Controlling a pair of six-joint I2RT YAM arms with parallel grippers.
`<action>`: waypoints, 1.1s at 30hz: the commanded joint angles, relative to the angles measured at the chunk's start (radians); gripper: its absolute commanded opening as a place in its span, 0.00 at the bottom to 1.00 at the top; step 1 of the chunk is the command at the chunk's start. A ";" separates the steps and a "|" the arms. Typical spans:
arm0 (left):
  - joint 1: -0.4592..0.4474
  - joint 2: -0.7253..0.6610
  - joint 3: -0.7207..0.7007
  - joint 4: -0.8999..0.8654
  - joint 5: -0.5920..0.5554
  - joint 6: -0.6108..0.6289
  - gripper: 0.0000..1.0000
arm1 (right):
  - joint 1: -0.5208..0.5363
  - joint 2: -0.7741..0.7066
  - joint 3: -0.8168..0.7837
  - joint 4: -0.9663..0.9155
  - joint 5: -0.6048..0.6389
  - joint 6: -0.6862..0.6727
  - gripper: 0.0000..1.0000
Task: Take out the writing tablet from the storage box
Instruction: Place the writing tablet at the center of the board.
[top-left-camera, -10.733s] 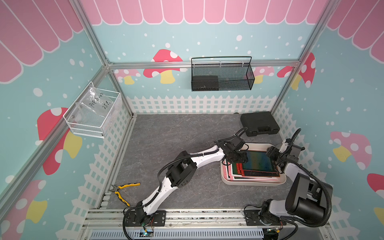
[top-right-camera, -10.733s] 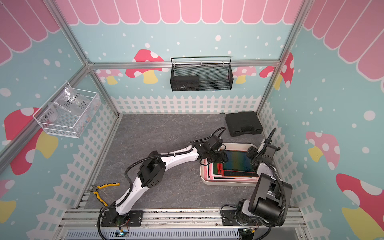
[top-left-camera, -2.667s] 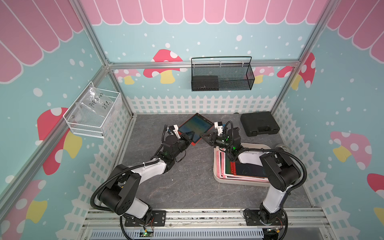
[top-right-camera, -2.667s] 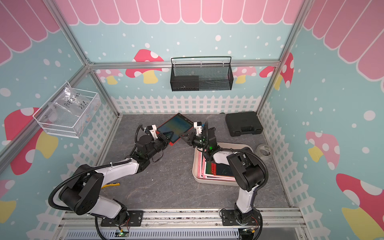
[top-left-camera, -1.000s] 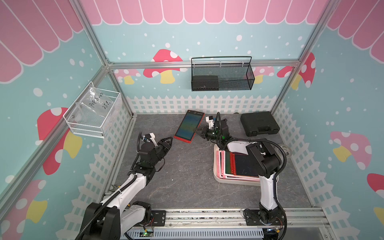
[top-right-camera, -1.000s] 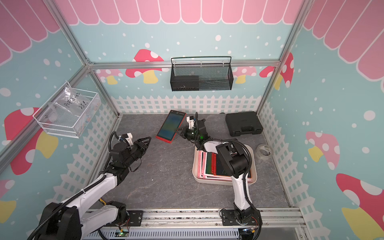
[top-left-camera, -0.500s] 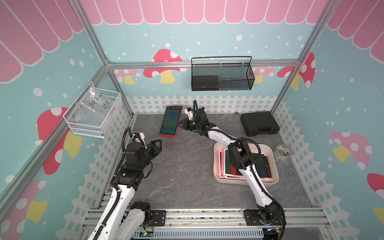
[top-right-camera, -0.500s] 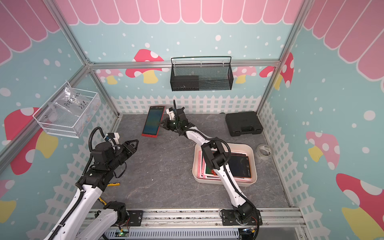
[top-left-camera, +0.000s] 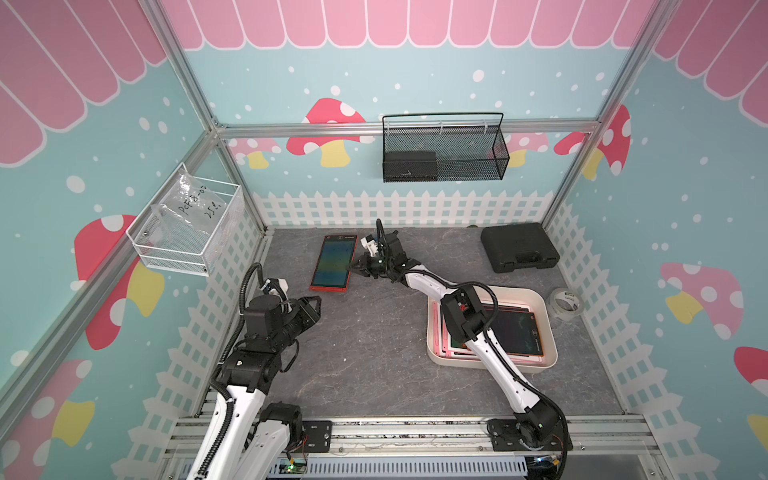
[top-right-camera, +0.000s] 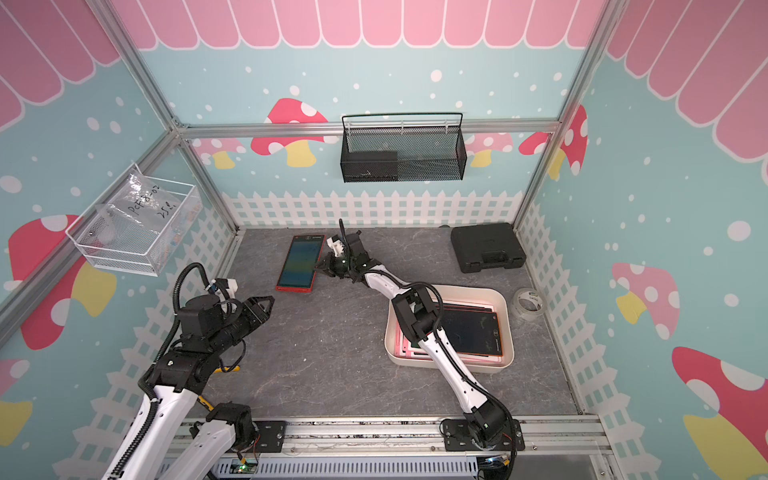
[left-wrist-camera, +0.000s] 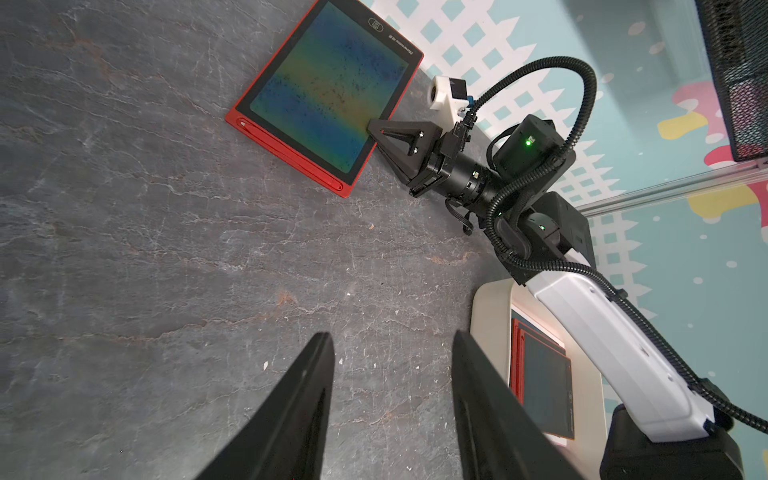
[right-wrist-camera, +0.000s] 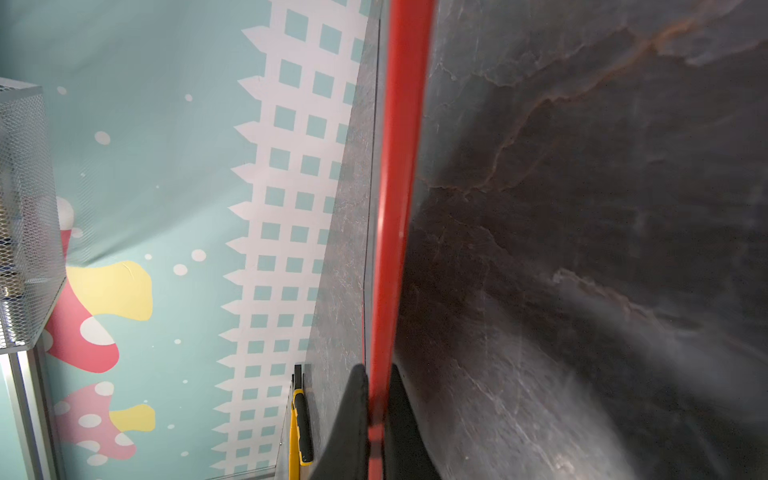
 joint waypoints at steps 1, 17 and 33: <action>0.006 -0.017 -0.003 -0.023 0.006 0.024 0.49 | 0.016 0.019 0.035 0.025 0.003 0.020 0.00; 0.007 -0.043 -0.011 -0.020 0.003 0.033 0.51 | 0.015 0.069 0.063 0.027 0.022 0.055 0.26; 0.006 -0.038 -0.035 0.001 0.035 0.027 0.51 | 0.001 0.087 0.113 -0.075 0.162 -0.029 0.79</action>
